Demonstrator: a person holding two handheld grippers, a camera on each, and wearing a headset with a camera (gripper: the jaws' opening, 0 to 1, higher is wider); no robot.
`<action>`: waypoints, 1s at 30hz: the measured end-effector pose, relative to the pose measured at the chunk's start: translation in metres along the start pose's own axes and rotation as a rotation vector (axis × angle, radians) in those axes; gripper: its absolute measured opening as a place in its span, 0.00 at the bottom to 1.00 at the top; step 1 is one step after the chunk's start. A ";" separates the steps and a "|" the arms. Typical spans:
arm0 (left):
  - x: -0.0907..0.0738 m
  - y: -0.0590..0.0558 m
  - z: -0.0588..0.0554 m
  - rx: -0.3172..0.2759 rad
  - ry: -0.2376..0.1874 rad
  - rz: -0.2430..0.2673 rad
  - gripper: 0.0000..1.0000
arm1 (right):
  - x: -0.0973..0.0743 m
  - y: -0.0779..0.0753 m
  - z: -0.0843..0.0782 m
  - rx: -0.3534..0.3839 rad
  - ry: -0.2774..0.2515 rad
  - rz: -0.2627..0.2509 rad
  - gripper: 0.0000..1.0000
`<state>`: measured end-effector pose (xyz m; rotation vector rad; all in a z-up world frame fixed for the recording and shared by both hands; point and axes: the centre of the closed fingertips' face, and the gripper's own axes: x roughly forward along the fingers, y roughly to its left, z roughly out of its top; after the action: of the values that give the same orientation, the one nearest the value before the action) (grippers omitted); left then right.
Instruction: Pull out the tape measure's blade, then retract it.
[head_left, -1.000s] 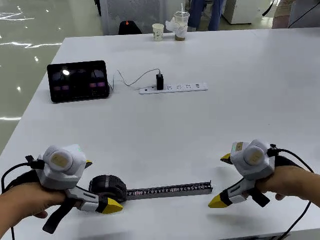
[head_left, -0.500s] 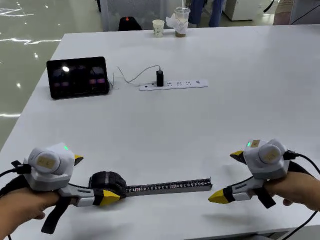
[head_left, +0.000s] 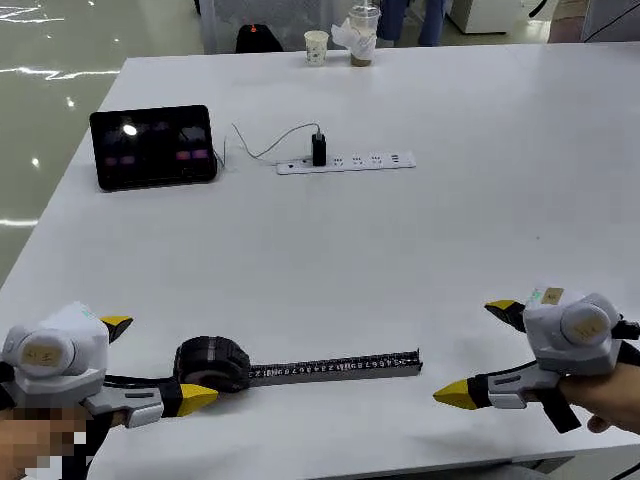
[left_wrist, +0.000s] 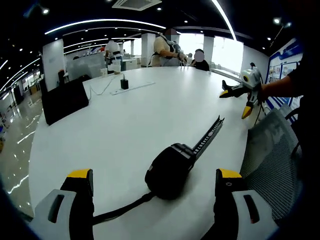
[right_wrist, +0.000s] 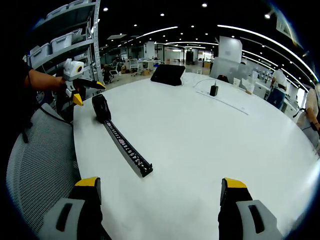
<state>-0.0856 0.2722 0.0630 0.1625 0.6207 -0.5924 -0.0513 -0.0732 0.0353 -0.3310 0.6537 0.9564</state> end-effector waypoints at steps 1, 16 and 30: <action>-0.001 0.000 0.000 0.000 -0.005 0.002 0.99 | -0.002 0.000 -0.001 0.000 0.000 -0.003 0.99; -0.014 0.000 -0.014 -0.029 -0.010 0.007 0.99 | -0.041 -0.005 -0.006 0.048 -0.072 -0.079 0.99; -0.024 0.009 -0.017 -0.028 -0.032 0.029 0.99 | -0.059 -0.002 -0.026 0.046 -0.058 -0.082 0.99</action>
<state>-0.1050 0.2961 0.0636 0.1356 0.5942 -0.5577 -0.0831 -0.1261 0.0533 -0.2866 0.6037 0.8684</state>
